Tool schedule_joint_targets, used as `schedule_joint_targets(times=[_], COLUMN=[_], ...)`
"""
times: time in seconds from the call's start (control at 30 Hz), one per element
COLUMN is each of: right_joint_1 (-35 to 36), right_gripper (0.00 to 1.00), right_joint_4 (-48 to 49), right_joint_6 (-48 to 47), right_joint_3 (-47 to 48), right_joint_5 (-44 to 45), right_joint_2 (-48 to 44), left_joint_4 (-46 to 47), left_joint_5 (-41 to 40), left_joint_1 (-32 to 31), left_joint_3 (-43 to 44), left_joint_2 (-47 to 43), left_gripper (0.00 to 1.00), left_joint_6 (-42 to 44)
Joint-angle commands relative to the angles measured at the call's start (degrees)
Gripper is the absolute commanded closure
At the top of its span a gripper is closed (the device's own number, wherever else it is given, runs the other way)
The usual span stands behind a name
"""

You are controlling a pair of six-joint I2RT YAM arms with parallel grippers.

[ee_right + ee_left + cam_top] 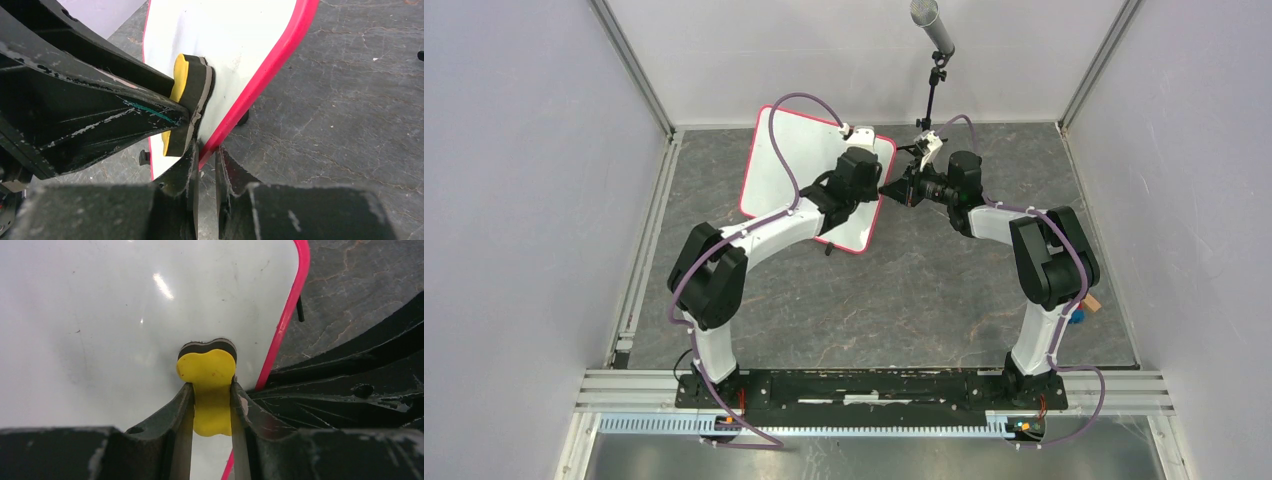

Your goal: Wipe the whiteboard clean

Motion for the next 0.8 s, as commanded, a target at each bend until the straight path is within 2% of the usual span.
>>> schedule_joint_targets(times=[0.0,0.23,0.4,0.57,0.77], right_joint_1=[1.5,1.5,1.5,1.5,1.7], right_gripper=[1.0,1.0,1.0,1.0,1.0], right_joint_4=[1.0,1.5,1.8,2.0,2.0], right_joint_6=[-3.7,-3.3,-3.0,-2.9,-2.8], right_joint_3=[0.9,0.9,0.8,0.8,1.0], right_joint_5=[-2.2,-2.6,-2.7,-2.7,-2.6], right_joint_2=[-0.9,-0.9,-0.9,-0.9,-0.7], left_joint_4=[-0.4,1.7,1.6,1.8,-0.8], left_joint_5=[4.4,4.9,6.4,7.5,3.1], left_joint_1=[2.4,14.9,22.0,20.9,10.7], left_joint_3=[1.5,-9.0,-12.7,-9.4,0.4], left_joint_2=[2.2,-4.4,-5.6,-4.9,-1.1], left_gripper=[0.75,0.75,0.75,0.75,0.75], left_joint_6=[1.0,-3.7,-6.3,-6.1,-1.4])
